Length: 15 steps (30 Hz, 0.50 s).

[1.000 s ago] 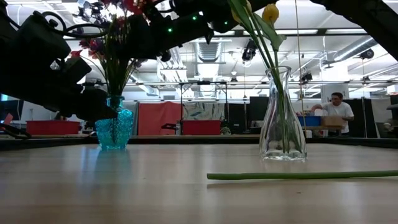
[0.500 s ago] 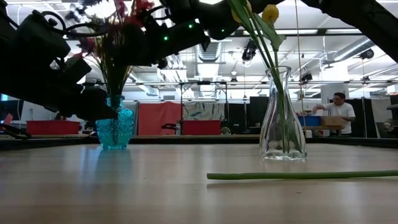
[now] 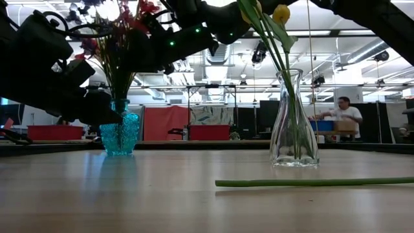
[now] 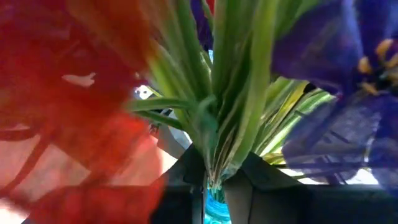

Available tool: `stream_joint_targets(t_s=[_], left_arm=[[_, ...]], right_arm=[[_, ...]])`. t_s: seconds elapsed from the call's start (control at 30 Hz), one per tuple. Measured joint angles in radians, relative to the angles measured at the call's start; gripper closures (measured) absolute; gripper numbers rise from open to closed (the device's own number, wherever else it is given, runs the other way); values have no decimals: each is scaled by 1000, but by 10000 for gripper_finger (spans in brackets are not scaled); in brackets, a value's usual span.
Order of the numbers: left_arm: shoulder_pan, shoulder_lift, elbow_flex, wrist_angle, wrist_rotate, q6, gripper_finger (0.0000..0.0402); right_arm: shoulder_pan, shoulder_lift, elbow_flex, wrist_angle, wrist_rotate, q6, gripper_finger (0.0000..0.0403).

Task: Sort flowers into vase by color
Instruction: Put the red flowers into the blue vase

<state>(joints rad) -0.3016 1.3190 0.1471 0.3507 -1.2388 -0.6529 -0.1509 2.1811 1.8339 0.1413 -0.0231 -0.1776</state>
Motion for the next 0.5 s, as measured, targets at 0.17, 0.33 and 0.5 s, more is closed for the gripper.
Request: stream_joint_targets(t_s=[0.17,0.33,0.5], left_arm=[[0,0,0,0,-3,-1,84],[0,-3,-1,-1,-21,-11,84],[0,-16,-2,20,-19,-11,79]], right_arm=[[1,-4,14,-21,-1,3,339],[0,-32,26,-77,-2,23,278],[1,-64,26,-125,-2,31,221]])
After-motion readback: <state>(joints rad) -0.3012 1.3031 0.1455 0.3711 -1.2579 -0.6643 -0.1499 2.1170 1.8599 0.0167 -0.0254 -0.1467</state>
